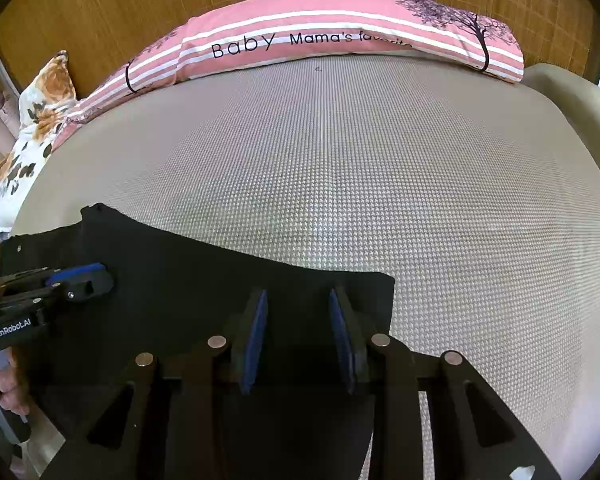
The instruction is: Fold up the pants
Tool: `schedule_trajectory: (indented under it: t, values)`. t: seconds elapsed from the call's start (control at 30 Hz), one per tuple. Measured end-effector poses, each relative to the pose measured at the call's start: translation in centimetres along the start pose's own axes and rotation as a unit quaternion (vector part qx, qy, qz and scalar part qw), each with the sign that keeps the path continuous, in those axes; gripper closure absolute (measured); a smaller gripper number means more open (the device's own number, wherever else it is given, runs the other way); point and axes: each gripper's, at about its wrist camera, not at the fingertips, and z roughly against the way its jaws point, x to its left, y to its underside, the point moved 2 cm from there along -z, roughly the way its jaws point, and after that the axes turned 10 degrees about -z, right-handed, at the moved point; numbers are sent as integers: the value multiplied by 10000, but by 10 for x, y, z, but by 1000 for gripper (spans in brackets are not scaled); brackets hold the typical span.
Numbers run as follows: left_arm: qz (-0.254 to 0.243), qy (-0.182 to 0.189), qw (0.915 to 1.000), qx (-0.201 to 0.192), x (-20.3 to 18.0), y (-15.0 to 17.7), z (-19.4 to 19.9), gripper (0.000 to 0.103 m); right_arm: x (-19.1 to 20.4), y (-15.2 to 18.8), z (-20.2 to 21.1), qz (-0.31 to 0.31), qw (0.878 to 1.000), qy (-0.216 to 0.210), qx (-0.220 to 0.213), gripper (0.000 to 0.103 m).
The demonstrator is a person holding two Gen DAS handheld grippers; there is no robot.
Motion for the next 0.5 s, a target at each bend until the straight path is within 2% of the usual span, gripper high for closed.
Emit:
schedule_trajectory:
  t: [0.2, 0.3, 0.4, 0.5]
  values:
    - [-80, -306, 9995, 61, -9, 14, 8, 82, 3, 13, 10, -7, 10000, -10, 9, 71]
    - [-31, -439, 9990, 74, -11, 27, 16, 78, 4, 28, 14, -87, 9999, -89, 108, 71]
    - [1, -614, 9981, 76, -13, 39, 23, 71, 7, 45, 20, -72, 9999, -69, 116, 70]
    - [25, -905, 9959, 50, -13, 53, 33, 59, 13, 59, 27, -73, 9998, -106, 153, 66]
